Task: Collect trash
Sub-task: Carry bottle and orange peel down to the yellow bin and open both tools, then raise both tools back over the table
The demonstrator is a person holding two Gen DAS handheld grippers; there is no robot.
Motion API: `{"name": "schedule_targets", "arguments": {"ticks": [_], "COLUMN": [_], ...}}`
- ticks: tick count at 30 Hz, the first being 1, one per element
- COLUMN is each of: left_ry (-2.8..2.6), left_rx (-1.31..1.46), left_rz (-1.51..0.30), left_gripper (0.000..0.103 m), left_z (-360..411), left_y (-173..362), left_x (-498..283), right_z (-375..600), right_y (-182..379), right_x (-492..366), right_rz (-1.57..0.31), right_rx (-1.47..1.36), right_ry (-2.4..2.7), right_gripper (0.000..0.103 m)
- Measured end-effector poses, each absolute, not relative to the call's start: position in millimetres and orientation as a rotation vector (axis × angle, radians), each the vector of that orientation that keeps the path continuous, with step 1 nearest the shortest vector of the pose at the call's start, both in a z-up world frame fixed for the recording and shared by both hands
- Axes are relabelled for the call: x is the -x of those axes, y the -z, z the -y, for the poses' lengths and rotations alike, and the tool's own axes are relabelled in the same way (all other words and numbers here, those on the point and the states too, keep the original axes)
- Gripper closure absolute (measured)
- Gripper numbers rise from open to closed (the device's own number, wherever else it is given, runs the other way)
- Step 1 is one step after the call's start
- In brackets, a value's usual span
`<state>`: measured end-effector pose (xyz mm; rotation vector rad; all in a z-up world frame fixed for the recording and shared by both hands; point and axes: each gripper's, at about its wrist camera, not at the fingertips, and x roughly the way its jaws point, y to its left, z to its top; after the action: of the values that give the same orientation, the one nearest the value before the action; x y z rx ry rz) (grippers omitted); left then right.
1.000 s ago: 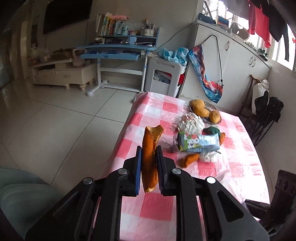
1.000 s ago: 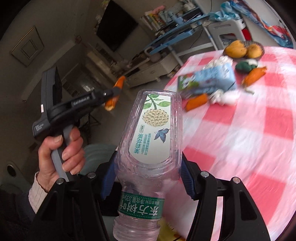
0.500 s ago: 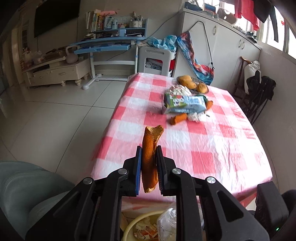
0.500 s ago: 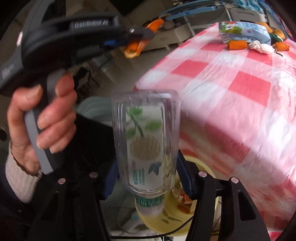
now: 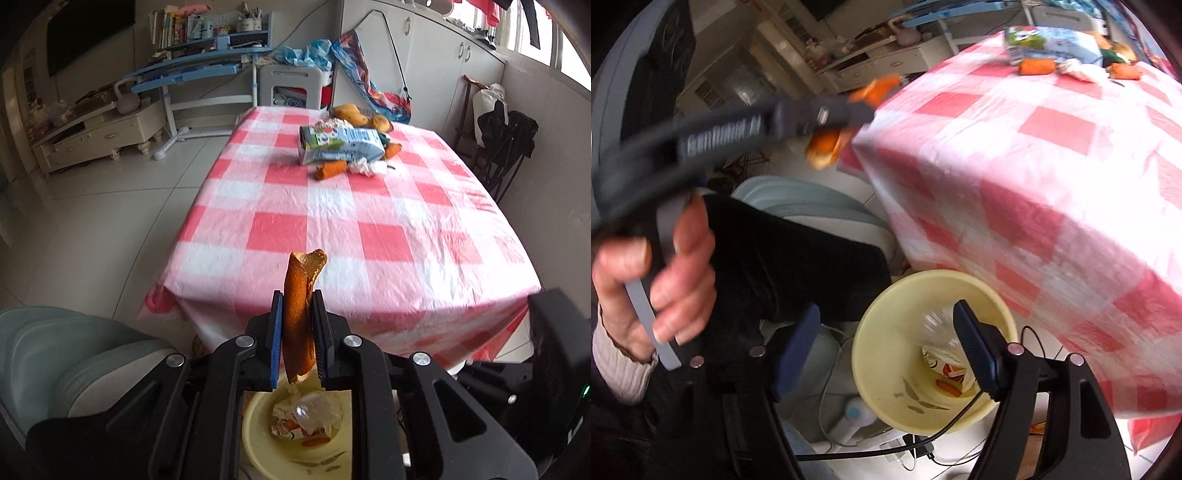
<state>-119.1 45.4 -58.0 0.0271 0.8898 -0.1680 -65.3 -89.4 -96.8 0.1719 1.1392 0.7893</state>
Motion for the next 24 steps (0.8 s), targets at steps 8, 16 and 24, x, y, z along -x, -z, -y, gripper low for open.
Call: {"name": "schedule_targets", "arguments": {"ticks": [8,16,24], "left_ry": [0.237,0.233,0.152], "left_rx": [-0.076,-0.175,-0.141], "left_rz": [-1.08,-1.125,-1.017], "left_gripper": [0.088,0.044,0.025], "left_z": [-30.2,-12.2,-23.0], "left_y": [96.8,115.0,97.6], "left_x": [132.1,134.5,129.7], "right_z": [120.7,144.1,140.3], "right_y": [79.5,82.5,80.6], "right_x": [75.8,73.2,79.8], "right_rz": [-1.028,-0.978,-0.916], "right_rx": [-0.178,-0.247,-0.21], "right_ry": [-0.552,-0.418,-0.421], "right_gripper": [0.024,0.022,0.022]}}
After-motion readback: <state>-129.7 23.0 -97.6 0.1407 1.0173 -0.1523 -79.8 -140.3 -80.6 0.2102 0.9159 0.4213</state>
